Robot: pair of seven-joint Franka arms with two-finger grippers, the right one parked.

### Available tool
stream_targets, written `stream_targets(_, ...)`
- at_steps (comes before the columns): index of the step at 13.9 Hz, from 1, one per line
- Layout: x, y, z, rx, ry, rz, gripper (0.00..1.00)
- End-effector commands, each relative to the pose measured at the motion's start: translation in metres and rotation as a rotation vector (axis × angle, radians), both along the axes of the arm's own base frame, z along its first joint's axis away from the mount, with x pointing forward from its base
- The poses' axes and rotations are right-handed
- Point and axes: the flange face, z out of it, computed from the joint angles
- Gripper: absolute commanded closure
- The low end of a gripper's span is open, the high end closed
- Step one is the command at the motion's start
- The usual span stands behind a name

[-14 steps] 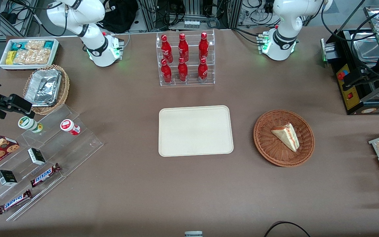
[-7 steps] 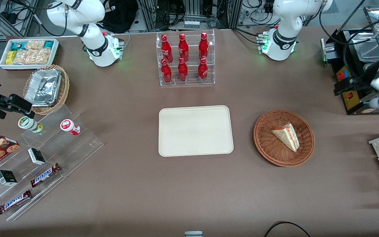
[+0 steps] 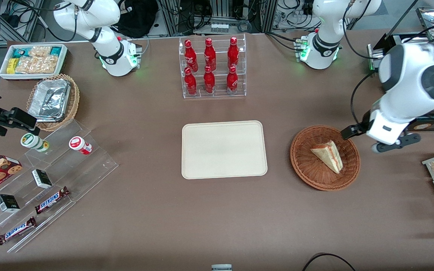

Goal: Place sandwich from basket to tray
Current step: 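Lower the left gripper over the sandwich wedge in the wicker basket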

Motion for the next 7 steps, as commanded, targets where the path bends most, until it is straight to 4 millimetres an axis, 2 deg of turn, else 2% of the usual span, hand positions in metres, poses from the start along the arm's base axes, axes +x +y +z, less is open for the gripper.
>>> stream_targets(1, -0.02, 0.0, -0.042, -0.001, -0.069, 0.125, 0.0)
stream_targets(7, -0.006, -0.004, -0.118, -0.019, -0.036, 0.198, 0.0)
